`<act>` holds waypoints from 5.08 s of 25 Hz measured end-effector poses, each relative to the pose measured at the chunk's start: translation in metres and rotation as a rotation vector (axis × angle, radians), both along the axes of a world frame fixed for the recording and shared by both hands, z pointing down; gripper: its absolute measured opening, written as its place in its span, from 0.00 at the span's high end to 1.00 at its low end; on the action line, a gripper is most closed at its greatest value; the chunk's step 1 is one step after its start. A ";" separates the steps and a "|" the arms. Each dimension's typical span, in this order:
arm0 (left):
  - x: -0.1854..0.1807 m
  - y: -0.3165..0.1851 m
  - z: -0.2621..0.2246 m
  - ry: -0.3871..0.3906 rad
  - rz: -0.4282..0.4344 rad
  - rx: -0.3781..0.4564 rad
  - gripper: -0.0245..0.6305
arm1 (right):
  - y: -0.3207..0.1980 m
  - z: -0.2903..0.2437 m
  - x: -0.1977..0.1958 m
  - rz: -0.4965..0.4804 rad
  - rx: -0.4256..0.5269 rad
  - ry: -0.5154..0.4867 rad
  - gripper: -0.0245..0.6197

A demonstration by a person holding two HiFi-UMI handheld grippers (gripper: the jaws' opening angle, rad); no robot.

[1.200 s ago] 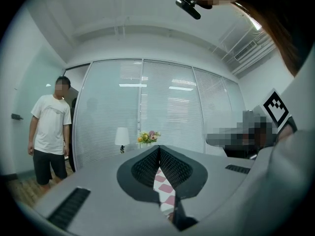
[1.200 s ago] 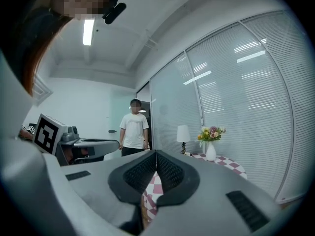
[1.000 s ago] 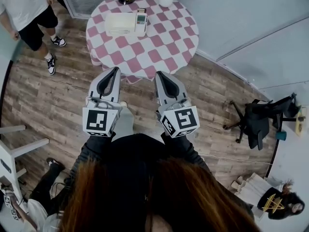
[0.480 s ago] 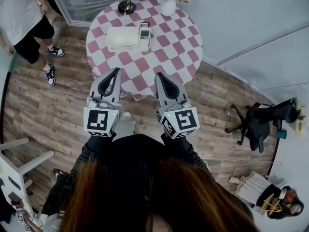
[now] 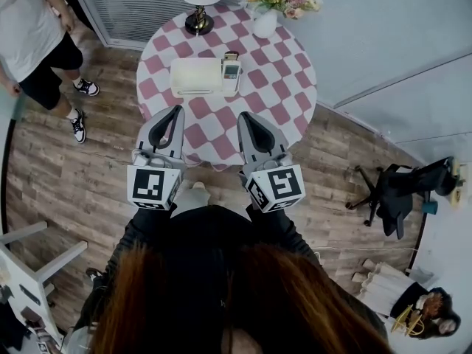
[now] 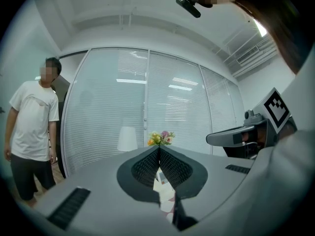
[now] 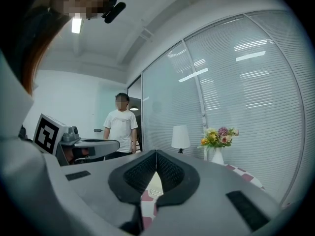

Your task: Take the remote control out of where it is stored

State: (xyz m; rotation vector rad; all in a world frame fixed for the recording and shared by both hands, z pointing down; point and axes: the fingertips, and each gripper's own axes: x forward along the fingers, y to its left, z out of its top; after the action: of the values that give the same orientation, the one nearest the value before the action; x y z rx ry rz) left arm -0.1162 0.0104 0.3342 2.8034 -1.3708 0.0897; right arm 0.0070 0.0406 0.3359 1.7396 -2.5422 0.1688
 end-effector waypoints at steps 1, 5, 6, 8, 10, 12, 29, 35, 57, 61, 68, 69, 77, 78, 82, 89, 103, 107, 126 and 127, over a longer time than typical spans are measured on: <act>-0.001 -0.003 0.001 0.000 0.001 -0.004 0.95 | -0.004 0.000 -0.001 0.001 -0.003 0.000 0.94; -0.001 -0.011 0.007 0.007 0.012 -0.018 0.95 | -0.013 0.003 -0.002 0.005 -0.013 0.001 0.94; -0.001 -0.012 0.008 0.008 0.013 -0.020 0.95 | -0.015 0.003 -0.002 0.006 -0.015 0.001 0.94; 0.000 -0.017 0.009 0.008 0.012 -0.026 0.95 | -0.020 0.005 0.000 0.007 -0.022 -0.001 0.94; 0.001 -0.021 0.011 0.005 0.009 -0.033 0.95 | -0.025 0.007 0.001 0.006 -0.031 -0.003 0.94; 0.003 -0.026 0.014 0.002 0.004 -0.042 0.95 | -0.031 0.011 0.003 0.000 -0.040 -0.005 0.94; 0.046 -0.080 0.012 -0.002 -0.099 -0.044 0.95 | -0.098 0.011 0.049 -0.121 -0.053 -0.014 0.94; 0.061 -0.087 0.012 0.010 -0.100 -0.041 0.95 | -0.113 0.011 0.056 -0.151 -0.050 -0.008 0.94; 0.049 -0.135 0.013 -0.007 -0.035 -0.023 0.95 | -0.161 0.041 0.052 -0.005 -0.119 0.029 0.94; 0.048 -0.136 0.014 -0.006 -0.029 -0.024 0.95 | -0.176 0.059 0.054 0.028 -0.149 0.041 0.94; 0.045 -0.131 0.013 -0.012 -0.026 -0.020 0.95 | -0.194 0.109 0.058 0.082 -0.232 0.078 0.94; 0.045 -0.130 0.013 -0.013 -0.027 -0.020 0.95 | -0.195 0.116 0.059 0.091 -0.244 0.084 0.94; 0.043 -0.128 0.014 -0.006 -0.027 -0.019 0.95 | -0.201 0.161 0.067 0.158 -0.298 0.116 0.94; 0.044 -0.129 0.014 -0.006 -0.023 -0.019 0.95 | -0.202 0.167 0.068 0.164 -0.311 0.118 0.94; 0.044 -0.129 0.013 -0.006 -0.018 -0.017 0.95 | -0.201 0.183 0.068 0.173 -0.353 0.115 0.94; 0.043 -0.125 0.013 -0.013 -0.019 -0.020 0.95 | -0.197 0.203 0.061 0.167 -0.404 0.098 0.94; 0.039 -0.121 0.016 -0.025 -0.011 -0.025 0.95 | -0.203 0.221 0.050 0.210 -0.460 0.033 0.69; 0.039 -0.121 0.017 -0.028 -0.013 -0.029 0.95 | -0.207 0.230 0.051 0.232 -0.496 0.022 0.59; 0.020 -0.123 0.020 -0.048 -0.066 -0.061 0.95 | -0.226 0.241 0.051 0.271 -0.486 0.079 0.58; 0.019 -0.123 0.020 -0.050 -0.068 -0.063 0.95 | -0.226 0.241 0.051 0.267 -0.485 0.083 0.58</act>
State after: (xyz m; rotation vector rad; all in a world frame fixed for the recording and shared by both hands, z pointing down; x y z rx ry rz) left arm -0.0969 -0.1125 0.3546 2.7183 -1.4453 0.1998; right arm 0.0585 -0.1851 0.5769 1.8162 -1.9775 0.6472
